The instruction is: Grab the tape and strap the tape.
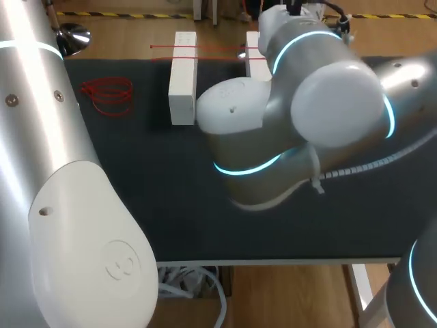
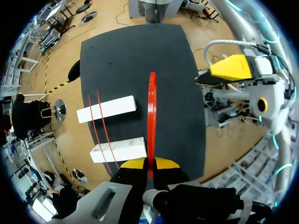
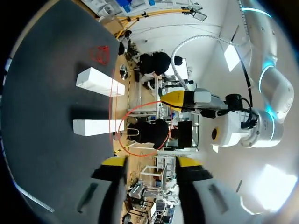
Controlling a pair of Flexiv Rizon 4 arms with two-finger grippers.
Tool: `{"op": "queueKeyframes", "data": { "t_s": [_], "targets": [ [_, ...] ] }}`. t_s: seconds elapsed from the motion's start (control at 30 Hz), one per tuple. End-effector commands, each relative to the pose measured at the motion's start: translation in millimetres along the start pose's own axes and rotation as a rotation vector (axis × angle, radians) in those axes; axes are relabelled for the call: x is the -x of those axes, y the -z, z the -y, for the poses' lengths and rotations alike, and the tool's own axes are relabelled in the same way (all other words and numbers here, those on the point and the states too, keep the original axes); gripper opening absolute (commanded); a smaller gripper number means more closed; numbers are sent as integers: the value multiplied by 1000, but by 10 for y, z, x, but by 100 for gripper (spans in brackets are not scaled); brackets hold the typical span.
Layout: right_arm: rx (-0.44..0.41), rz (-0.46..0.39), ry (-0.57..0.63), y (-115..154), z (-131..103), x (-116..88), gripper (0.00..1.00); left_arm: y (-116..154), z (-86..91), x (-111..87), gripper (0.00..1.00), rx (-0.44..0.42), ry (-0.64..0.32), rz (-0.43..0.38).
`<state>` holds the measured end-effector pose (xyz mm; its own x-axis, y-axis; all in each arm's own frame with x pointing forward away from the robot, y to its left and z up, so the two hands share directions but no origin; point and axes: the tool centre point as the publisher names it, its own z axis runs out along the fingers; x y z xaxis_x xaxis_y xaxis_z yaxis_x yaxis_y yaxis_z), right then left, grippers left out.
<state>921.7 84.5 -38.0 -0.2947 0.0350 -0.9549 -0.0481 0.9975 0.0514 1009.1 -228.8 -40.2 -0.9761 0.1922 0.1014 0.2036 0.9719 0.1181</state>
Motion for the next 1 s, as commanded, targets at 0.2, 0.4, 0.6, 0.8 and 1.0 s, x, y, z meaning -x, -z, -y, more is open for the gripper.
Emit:
{"op": "queueKeyframes", "data": {
  "t_s": [0.2,0.4,0.6,0.8,1.0],
  "targets": [
    [123,-99,-66,-11,123,83,100,18,18,17,0,6,1,-6],
    [123,-99,-66,-11,123,83,100,18,18,17,0,6,1,-6],
    [123,-99,-66,-11,123,83,100,18,18,17,100,6,1,-6],
    [123,-99,-66,-11,123,83,100,18,18,17,100,6,1,-6],
    [123,-99,-66,-11,123,83,100,18,18,17,100,6,1,-6]
  ]
}}
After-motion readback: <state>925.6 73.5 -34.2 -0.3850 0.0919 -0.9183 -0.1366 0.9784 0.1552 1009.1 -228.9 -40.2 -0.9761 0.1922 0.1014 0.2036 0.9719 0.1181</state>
